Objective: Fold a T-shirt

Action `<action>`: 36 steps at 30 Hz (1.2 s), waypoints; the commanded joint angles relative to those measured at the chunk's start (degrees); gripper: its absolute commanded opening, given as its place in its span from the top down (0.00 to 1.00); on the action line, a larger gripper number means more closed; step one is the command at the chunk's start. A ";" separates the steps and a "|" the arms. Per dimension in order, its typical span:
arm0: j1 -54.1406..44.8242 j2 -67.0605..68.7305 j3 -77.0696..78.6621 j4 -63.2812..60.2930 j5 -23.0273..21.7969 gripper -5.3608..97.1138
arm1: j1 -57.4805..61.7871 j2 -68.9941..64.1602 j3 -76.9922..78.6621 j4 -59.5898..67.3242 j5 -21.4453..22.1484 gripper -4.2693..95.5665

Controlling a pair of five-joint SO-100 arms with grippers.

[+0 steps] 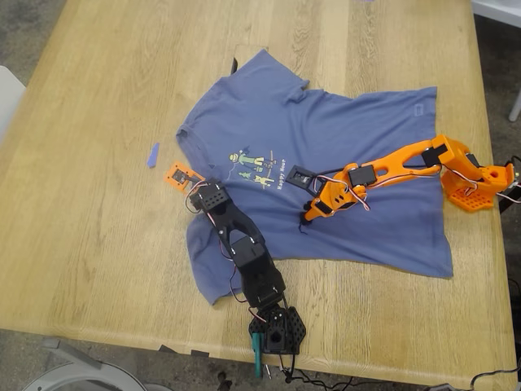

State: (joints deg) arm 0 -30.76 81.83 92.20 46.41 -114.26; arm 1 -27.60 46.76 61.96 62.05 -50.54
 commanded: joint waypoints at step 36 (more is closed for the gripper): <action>14.68 28.21 3.52 5.27 -0.09 0.95 | 19.16 5.62 -2.81 -6.42 0.09 0.96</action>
State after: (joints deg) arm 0 -18.46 101.95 98.53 51.42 -114.26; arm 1 -11.69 50.62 60.03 56.69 -49.57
